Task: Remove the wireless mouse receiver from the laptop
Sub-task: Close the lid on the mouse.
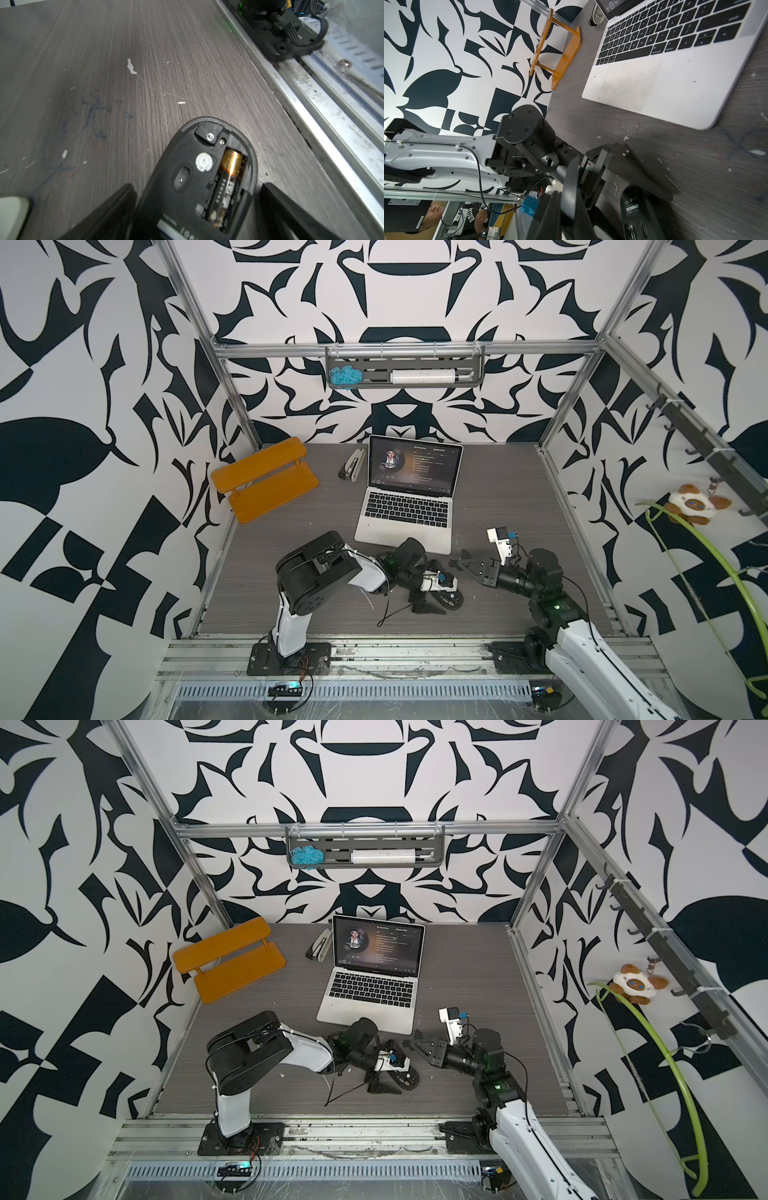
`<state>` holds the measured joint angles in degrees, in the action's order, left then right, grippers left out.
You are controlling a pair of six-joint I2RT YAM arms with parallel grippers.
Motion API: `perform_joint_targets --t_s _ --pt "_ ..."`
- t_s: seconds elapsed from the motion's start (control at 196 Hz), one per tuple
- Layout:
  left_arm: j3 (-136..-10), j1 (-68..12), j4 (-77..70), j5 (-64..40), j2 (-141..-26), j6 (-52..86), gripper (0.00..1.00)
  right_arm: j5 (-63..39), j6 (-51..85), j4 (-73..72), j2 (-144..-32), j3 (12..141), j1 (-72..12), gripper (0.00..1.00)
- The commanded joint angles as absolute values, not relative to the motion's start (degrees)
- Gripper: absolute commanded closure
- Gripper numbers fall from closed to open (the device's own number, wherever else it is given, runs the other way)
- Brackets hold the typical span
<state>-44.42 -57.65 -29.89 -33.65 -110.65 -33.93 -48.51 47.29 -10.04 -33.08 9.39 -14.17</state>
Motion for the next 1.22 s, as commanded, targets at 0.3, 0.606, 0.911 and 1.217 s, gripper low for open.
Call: perform_joint_targets --t_s 0.3,0.606,0.911,1.217 --pt "-38.7 -55.9 -43.1 -38.0 -113.9 -27.6 0.11 -49.5 47.7 -13.6 -35.1 9.1 -13.9 1.0" --pt "-36.8 -55.9 -48.5 -36.7 -116.0 -26.2 0.2 -49.2 47.9 -14.6 -37.0 8.7 -13.8 1.0" --pt "-33.6 -55.8 -51.7 -32.3 -113.6 -22.8 0.41 -48.6 48.1 -15.4 -38.7 9.1 -13.8 1.0" --pt "-32.9 -55.3 -38.0 -28.1 -102.8 -20.0 0.49 -49.7 46.0 -18.1 -47.9 11.8 -13.8 1.0"
